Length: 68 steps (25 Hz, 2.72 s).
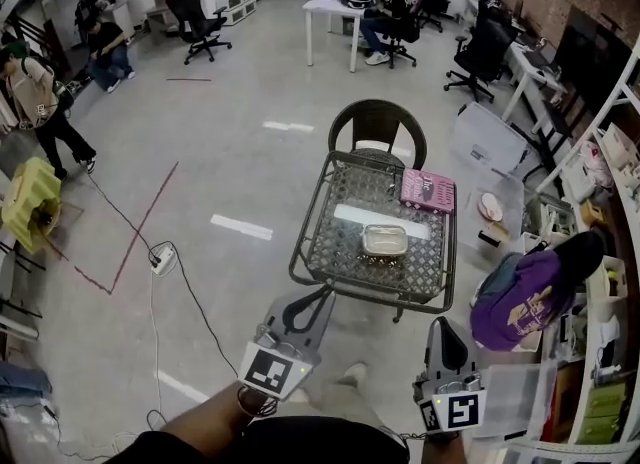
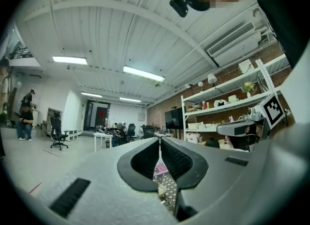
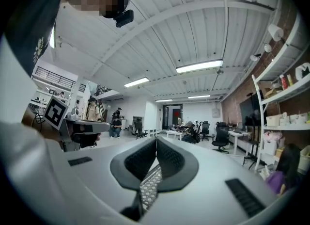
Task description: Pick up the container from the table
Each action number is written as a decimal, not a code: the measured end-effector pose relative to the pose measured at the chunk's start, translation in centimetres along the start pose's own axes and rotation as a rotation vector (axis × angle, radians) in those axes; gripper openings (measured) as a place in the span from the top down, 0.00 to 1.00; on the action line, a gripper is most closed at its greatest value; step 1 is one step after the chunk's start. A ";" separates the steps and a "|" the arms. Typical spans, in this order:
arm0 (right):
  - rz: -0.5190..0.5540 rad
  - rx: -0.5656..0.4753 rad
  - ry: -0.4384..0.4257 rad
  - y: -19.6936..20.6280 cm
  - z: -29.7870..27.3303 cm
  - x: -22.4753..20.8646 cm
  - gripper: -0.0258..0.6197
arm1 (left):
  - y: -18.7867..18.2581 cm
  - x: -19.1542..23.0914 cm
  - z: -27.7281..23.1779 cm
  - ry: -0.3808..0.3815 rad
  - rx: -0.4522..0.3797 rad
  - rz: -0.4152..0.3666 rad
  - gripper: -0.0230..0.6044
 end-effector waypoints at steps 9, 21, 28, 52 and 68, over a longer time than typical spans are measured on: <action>-0.010 0.015 -0.024 0.7 -2.7 -2.8 0.94 | 0.2 0.6 -3.4 -0.023 0.003 0.003 0.93; -0.019 0.017 -0.042 0.8 -6.5 -7.0 0.94 | 0.0 2.0 -8.2 -0.052 0.015 0.017 0.94; -0.028 0.019 -0.058 1.1 -8.1 -9.6 0.94 | -0.2 1.7 -10.9 -0.070 0.026 0.004 0.94; -0.036 -0.019 -0.121 1.0 -10.0 -18.0 0.94 | -1.8 -0.7 -17.1 -0.176 0.042 -0.043 0.94; -0.051 -0.030 -0.091 0.5 -11.0 -19.1 0.94 | -2.6 -0.2 -19.1 -0.152 0.027 -0.056 0.94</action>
Point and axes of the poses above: the fingertips, and each gripper's own axes: z backward along the fingers, x to its left, y out of its underside, the point moved 1 cm from there along z, backward along the fingers, and after that the axes turned 7 degrees about x, right-handed, at the moved point
